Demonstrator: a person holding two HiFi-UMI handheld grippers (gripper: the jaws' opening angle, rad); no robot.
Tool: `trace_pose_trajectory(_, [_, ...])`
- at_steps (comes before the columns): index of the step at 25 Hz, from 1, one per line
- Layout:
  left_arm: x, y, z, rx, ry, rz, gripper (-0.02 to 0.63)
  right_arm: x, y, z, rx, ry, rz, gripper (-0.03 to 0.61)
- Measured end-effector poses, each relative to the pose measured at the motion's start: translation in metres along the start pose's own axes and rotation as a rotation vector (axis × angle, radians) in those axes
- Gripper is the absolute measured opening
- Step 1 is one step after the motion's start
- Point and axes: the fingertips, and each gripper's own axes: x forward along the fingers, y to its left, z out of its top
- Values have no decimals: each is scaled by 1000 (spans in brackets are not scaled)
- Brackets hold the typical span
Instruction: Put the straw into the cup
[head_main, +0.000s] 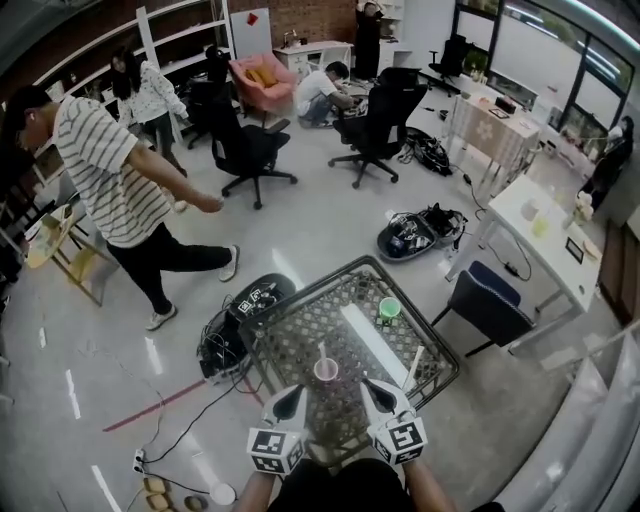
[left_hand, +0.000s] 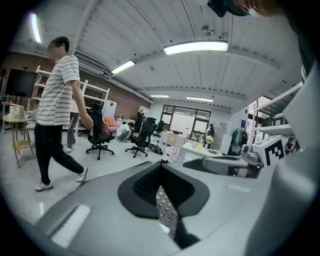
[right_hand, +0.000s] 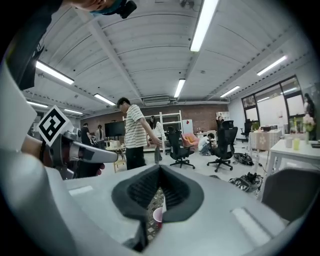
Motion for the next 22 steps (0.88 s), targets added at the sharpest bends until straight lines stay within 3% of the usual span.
trace_pose_trajectory(14, [0, -19, -6, 13, 3, -46, 6, -20, -4, -6, 24, -3, -35, 3])
trace_pose_trajectory(22, [34, -68, -15, 51, 40, -211, 6, -66, -46, -26, 65, 46, -223, 3])
